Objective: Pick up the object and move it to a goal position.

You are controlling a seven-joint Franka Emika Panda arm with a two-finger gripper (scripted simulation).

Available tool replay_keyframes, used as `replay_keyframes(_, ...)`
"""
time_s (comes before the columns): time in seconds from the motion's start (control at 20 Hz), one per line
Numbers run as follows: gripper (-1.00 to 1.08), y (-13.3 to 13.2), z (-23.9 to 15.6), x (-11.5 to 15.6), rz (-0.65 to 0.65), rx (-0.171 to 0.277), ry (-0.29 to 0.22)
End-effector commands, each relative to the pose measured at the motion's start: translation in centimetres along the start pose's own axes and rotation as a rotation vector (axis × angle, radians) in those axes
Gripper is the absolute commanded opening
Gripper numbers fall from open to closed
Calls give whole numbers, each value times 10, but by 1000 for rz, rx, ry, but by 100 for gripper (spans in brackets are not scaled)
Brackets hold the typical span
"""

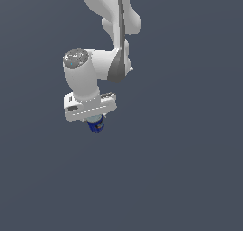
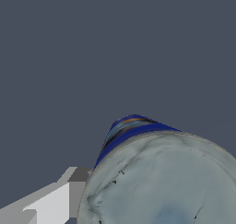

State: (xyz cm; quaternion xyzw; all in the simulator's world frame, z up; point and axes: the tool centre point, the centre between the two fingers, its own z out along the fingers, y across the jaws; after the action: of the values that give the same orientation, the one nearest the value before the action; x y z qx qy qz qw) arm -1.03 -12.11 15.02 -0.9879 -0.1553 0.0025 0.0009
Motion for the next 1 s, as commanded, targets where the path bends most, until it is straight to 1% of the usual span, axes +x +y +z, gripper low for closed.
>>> replay_keyframes(0.0,-100,9,-27,0,0,-2,5)
replay_keyframes(0.3,-100,31,-92,-3,0,-2,5)
replay_keyframes(0.5,-100,43,-128,-3,0,-2,5)
replay_keyframes(0.7,-100,53,-154,-3,0,-2,5)
replay_keyframes(0.95,-100,60,-174,-3,0,-3,5)
